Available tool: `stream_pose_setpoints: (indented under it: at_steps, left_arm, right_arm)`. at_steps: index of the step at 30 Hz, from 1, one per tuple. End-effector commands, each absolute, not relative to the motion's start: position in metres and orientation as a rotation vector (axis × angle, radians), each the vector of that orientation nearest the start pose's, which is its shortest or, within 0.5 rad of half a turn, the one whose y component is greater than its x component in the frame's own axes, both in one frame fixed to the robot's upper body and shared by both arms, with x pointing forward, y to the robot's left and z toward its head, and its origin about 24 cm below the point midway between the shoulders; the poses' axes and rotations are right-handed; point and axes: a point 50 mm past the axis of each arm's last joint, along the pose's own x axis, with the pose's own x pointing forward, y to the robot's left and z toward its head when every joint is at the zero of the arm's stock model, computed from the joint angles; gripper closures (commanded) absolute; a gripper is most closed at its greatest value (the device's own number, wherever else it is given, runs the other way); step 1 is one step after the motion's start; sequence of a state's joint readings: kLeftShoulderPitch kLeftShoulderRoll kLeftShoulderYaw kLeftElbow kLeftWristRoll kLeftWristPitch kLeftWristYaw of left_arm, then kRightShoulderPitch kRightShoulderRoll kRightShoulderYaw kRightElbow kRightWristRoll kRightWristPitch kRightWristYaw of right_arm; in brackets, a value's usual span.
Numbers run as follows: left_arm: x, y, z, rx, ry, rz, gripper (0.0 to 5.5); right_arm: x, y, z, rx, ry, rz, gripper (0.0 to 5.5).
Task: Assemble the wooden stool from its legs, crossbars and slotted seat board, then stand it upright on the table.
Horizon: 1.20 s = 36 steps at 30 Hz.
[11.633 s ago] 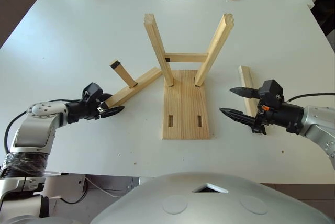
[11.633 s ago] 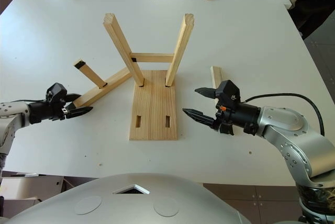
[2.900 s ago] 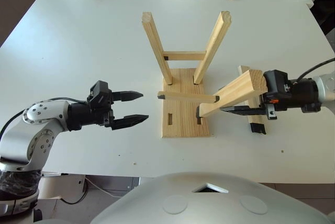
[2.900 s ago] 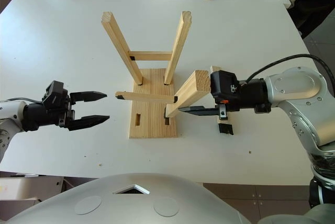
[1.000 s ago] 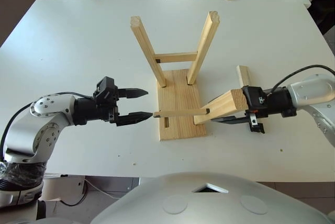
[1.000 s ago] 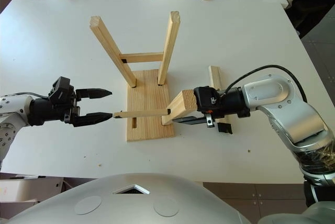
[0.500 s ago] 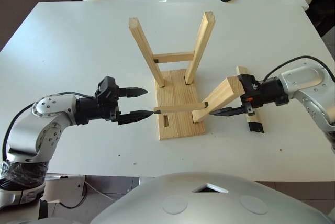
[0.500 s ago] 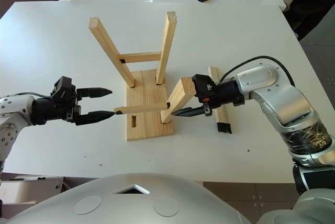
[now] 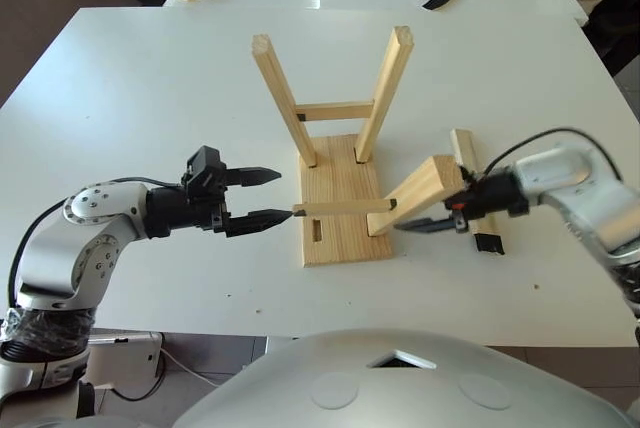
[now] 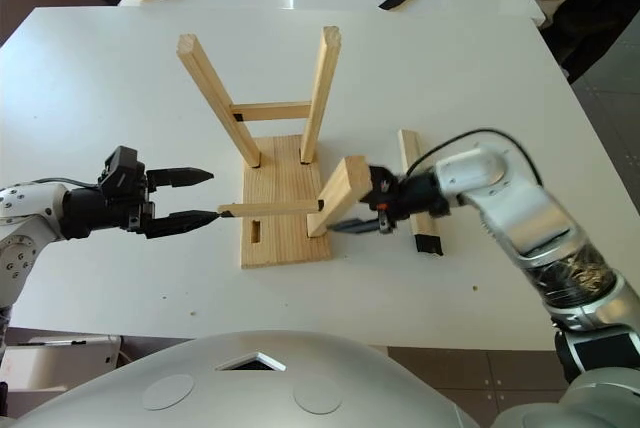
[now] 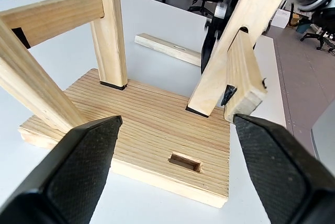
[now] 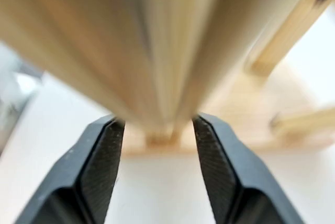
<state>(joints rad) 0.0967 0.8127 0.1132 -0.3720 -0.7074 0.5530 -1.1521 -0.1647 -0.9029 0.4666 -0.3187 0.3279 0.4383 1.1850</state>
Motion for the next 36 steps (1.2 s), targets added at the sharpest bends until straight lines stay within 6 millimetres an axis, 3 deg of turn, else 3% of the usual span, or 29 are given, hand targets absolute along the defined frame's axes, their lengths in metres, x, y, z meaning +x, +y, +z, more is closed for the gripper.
stream_pose_setpoints:
  at_steps: [1, 3, 7, 10, 13, 18, 22, 27, 36]
  left_arm:
    - [0.198, 0.215, 0.118, -0.014, 0.348, -1.258, 1.56]
    - [0.198, 0.215, 0.118, -0.012, 0.344, -1.252, 1.56]
    - [0.196, 0.221, 0.120, -0.008, 0.324, -1.205, 1.56]
    - [0.192, 0.237, 0.125, -0.009, 0.293, -1.111, 1.56]
    - [0.187, 0.255, 0.134, 0.001, 0.259, -1.009, 1.56]
    - [0.185, 0.271, 0.145, 0.025, 0.203, -0.843, 1.56]
    - [0.174, 0.273, 0.136, -0.029, 0.182, -0.669, 1.56]
    - [0.171, 0.260, 0.118, -0.092, 0.161, -0.562, 1.56]
    - [0.173, 0.239, 0.113, -0.130, 0.093, -0.532, 1.56]
  right_arm:
    - [0.202, -0.169, 0.063, -0.530, 0.662, 1.506, 2.51]
    - [0.208, -0.172, 0.064, -0.542, 0.652, 1.450, 2.13]
    - [0.216, -0.200, 0.082, -0.555, 0.628, 1.293, 2.13]
    - [0.216, -0.228, 0.097, -0.568, 0.614, 1.113, 2.13]
    - [0.208, -0.241, 0.107, -0.572, 0.598, 0.971, 2.13]
    - [0.203, -0.242, 0.111, -0.464, 0.608, 0.647, 2.13]
    - [0.193, -0.235, 0.100, -0.301, 0.682, 0.387, 2.13]
    - [0.187, -0.222, 0.089, -0.119, 0.781, 0.292, 2.13]
    - [0.202, -0.239, 0.085, -0.196, 0.828, 0.214, 2.13]
